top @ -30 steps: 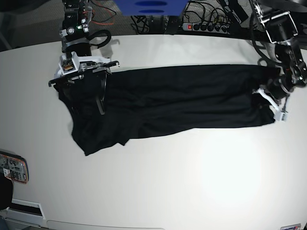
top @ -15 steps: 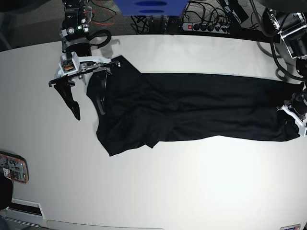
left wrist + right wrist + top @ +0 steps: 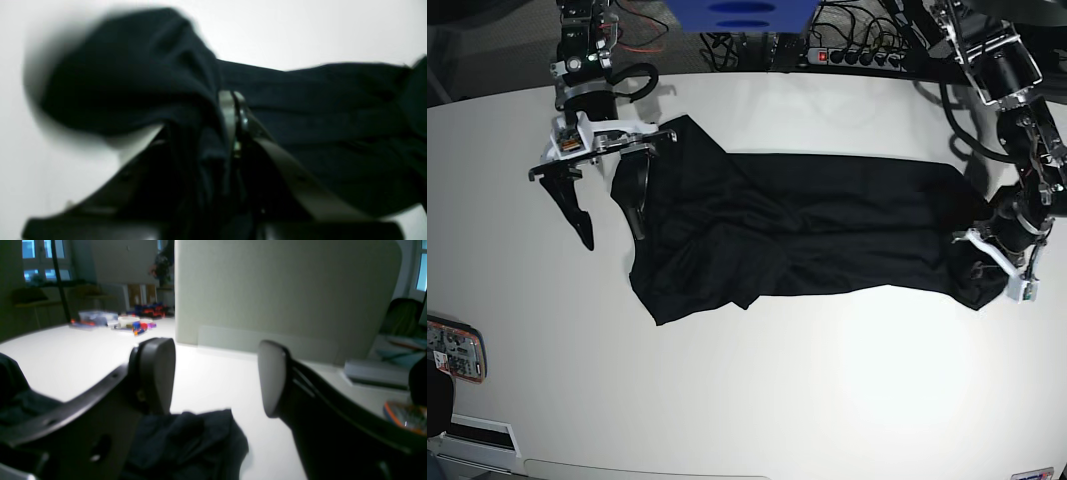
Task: Fold the T-shirt properly
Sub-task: 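Lift the strip end with the left gripper and fold it toward the right gripper, then lay the folded end down and open the left gripper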
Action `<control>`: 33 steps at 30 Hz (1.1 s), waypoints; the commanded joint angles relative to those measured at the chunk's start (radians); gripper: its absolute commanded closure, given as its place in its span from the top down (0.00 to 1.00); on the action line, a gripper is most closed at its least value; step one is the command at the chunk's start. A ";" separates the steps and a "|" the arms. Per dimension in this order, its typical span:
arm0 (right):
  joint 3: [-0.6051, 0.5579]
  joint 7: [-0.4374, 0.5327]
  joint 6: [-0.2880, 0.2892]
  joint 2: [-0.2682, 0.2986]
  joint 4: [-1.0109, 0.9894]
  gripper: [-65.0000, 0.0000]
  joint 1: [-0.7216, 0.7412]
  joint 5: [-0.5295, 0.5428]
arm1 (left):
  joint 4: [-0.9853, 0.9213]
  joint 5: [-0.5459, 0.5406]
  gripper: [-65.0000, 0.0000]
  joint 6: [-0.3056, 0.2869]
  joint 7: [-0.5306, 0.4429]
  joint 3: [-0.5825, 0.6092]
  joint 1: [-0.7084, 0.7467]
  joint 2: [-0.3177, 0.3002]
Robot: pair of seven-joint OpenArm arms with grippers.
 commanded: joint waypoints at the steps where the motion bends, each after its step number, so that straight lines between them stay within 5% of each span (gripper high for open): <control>1: 0.001 0.029 0.001 0.004 0.019 0.57 -0.002 0.013 | 0.038 -0.025 0.00 -0.004 -0.004 0.000 -0.019 0.007; 9: -0.002 0.031 0.001 0.004 0.019 0.57 -0.002 0.013 | 0.047 -0.019 0.00 -0.004 0.015 0.017 -0.020 0.122; 15: -0.005 0.031 0.001 0.004 0.019 0.57 -0.002 0.013 | 0.047 -0.020 0.00 -0.003 0.014 0.115 -0.019 0.141; 21: -0.005 0.031 0.001 0.006 0.019 0.57 -0.003 0.013 | 0.047 -0.019 0.00 0.063 0.014 0.180 -0.032 0.218; 26: -0.002 0.035 0.001 0.039 0.021 0.57 -0.003 0.013 | 0.030 0.041 0.00 0.062 0.014 0.183 -0.040 0.276; 33: -0.003 0.037 0.001 0.039 0.021 0.57 -0.005 0.013 | 0.026 0.064 0.00 0.059 0.014 0.183 -0.039 0.282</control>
